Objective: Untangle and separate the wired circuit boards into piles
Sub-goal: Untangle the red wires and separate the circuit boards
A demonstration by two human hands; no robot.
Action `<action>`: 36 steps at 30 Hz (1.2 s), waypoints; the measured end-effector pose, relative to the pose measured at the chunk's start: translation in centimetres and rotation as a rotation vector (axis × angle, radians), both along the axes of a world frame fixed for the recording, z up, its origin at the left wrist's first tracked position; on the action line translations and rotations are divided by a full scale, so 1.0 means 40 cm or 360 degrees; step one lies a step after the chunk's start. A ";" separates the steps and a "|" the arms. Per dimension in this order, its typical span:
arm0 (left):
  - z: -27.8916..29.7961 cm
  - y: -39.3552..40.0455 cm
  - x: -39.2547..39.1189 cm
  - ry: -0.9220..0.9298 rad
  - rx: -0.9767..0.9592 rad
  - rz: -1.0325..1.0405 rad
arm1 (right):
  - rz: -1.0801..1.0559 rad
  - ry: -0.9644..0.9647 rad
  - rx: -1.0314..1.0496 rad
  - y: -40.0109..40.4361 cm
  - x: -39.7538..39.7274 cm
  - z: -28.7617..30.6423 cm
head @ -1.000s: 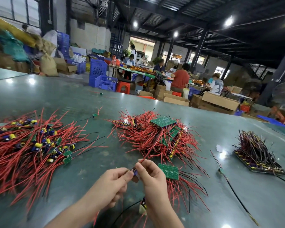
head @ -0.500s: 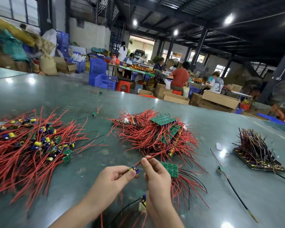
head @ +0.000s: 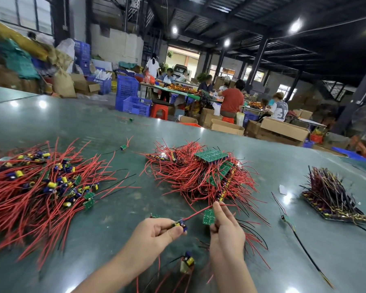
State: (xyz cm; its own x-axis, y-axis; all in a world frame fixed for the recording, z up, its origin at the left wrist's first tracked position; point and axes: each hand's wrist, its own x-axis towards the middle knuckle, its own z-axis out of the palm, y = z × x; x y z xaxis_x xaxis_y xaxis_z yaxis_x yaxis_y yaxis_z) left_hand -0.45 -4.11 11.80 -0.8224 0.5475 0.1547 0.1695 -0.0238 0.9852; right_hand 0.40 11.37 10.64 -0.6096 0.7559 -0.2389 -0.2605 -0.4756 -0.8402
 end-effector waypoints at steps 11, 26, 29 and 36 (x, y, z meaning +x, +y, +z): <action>-0.001 -0.019 -0.006 0.0016 -0.0056 0.0006 | 0.0051 0.0142 -0.0161 0.038 0.006 0.018; -0.019 -0.043 -0.042 -0.0085 0.0070 0.0111 | 0.0424 0.0424 -0.0557 0.042 0.009 0.031; -0.024 -0.041 -0.053 -0.0382 0.0178 0.0015 | 0.0381 0.0336 -0.0140 0.042 0.009 0.035; -0.022 -0.059 -0.088 -0.1060 0.0980 -0.0026 | 0.0397 0.0134 0.0515 -0.023 0.012 0.028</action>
